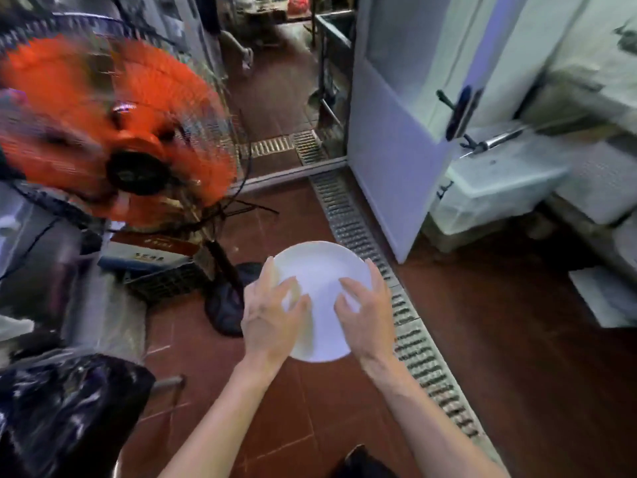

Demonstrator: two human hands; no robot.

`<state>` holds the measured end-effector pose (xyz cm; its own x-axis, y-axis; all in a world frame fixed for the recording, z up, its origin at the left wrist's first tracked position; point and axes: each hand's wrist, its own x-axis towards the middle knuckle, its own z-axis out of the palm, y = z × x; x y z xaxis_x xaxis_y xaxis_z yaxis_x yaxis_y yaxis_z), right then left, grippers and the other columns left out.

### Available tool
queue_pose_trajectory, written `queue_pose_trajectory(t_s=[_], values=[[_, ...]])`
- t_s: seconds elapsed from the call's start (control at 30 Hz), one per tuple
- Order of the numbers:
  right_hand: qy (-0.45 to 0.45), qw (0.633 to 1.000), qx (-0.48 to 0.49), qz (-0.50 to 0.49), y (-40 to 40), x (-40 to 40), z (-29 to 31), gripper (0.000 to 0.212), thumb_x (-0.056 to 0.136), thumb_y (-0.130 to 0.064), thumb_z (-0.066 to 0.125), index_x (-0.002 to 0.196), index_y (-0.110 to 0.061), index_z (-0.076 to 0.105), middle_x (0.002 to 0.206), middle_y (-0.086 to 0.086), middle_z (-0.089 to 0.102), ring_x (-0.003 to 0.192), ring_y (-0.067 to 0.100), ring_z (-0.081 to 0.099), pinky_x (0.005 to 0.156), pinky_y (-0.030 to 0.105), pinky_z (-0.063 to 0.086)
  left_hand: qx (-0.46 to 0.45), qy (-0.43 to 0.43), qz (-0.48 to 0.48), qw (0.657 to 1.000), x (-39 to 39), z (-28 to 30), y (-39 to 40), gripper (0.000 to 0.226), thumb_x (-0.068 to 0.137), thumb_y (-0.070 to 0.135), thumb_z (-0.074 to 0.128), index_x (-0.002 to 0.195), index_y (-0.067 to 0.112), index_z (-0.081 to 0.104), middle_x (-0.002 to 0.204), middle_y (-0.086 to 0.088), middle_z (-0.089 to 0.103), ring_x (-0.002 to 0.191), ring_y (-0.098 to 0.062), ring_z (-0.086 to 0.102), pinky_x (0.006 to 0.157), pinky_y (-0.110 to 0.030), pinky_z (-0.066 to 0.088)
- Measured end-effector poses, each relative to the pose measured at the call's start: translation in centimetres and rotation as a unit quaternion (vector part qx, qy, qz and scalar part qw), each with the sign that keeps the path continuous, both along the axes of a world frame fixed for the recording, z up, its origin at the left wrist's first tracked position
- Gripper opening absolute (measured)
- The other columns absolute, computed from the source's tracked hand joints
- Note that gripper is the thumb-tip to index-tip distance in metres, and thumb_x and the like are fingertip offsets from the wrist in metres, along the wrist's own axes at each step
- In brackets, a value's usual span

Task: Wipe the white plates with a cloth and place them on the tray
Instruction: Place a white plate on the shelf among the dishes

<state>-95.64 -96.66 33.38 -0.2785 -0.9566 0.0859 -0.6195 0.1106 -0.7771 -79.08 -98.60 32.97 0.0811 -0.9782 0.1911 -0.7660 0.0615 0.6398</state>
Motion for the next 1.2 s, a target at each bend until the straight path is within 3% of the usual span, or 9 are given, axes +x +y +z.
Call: queue_pose_trajectory(t_s=[0.13, 0.3, 0.37, 0.43, 0.67, 0.93, 1.2], values=[[-0.004, 0.998, -0.016, -0.066, -0.3, -7.2, 0.3, 0.026, 0.089, -0.012, 0.071, 0.114, -0.017, 0.075, 0.158, 0.008, 0.037, 0.139, 0.030, 0.040, 0.108, 0.023, 0.027, -0.023, 0.007, -0.061, 0.998, -7.7, 0.2, -2.1, 0.026, 0.080, 0.030, 0.084, 0.105, 0.029, 0.075, 0.159, 0.005, 0.042, 0.127, -0.030, 0.048, 0.084, -0.043, 0.052], [-0.001, 0.989, -0.014, -0.148, 0.1, -14.5, -0.3, 0.026, 0.087, -0.011, 0.072, 0.111, -0.020, 0.076, 0.157, 0.006, 0.038, 0.132, 0.031, 0.043, 0.098, 0.025, 0.035, -0.003, 0.011, -0.133, 0.991, -15.4, -0.4, -4.5, 0.038, 0.086, 0.038, 0.076, 0.124, 0.034, 0.071, 0.161, 0.014, 0.033, 0.133, -0.013, 0.037, 0.088, -0.037, 0.052], [0.005, 0.984, -0.008, -0.177, 0.2, -17.2, -0.6, 0.026, 0.088, -0.012, 0.070, 0.112, -0.021, 0.075, 0.158, 0.006, 0.037, 0.133, 0.031, 0.041, 0.098, 0.030, 0.039, -0.007, 0.016, -0.175, 0.984, -18.6, -0.6, -5.4, 0.034, 0.086, 0.038, 0.077, 0.119, 0.042, 0.068, 0.160, 0.017, 0.034, 0.133, -0.010, 0.034, 0.084, -0.035, 0.048], [0.017, 0.976, -0.002, -0.218, 0.3, -20.4, -0.9, 0.026, 0.089, -0.014, 0.070, 0.113, -0.021, 0.076, 0.158, 0.005, 0.037, 0.134, 0.031, 0.042, 0.101, 0.032, 0.040, -0.005, 0.022, -0.219, 0.975, -22.5, -0.8, -6.4, 0.033, 0.086, 0.038, 0.077, 0.117, 0.042, 0.067, 0.160, 0.019, 0.034, 0.133, -0.014, 0.036, 0.082, -0.035, 0.044], [0.034, 0.946, 0.017, -0.323, -1.3, -31.3, -1.5, 0.026, 0.091, -0.020, 0.068, 0.116, -0.027, 0.073, 0.160, 0.000, 0.033, 0.139, 0.024, 0.036, 0.099, 0.022, 0.030, -0.003, 0.012, -0.332, 0.943, -35.8, -2.3, -11.2, 0.037, 0.089, 0.040, 0.074, 0.124, 0.027, 0.072, 0.163, 0.009, 0.034, 0.133, -0.028, 0.040, 0.094, -0.047, 0.051], [0.032, 0.884, 0.019, -0.467, -2.8, -42.1, -0.7, 0.023, 0.090, -0.015, 0.069, 0.111, -0.022, 0.074, 0.159, 0.006, 0.037, 0.137, 0.028, 0.041, 0.102, 0.028, 0.034, -0.012, -0.012, -0.461, 0.887, -50.5, -1.8, -15.5, 0.041, 0.090, 0.044, 0.070, 0.126, 0.023, 0.071, 0.165, 0.009, 0.027, 0.133, -0.027, 0.039, 0.090, -0.049, 0.053], [0.045, 0.817, 0.019, -0.574, 0.8, -52.8, -1.5, 0.023, 0.091, -0.015, 0.068, 0.112, -0.020, 0.076, 0.159, 0.004, 0.037, 0.133, 0.030, 0.044, 0.101, 0.036, 0.044, -0.009, -0.011, -0.570, 0.822, -64.9, -2.1, -13.5, 0.037, 0.086, 0.040, 0.076, 0.120, 0.024, 0.073, 0.164, 0.008, 0.032, 0.133, -0.027, 0.042, 0.089, -0.046, 0.052]])
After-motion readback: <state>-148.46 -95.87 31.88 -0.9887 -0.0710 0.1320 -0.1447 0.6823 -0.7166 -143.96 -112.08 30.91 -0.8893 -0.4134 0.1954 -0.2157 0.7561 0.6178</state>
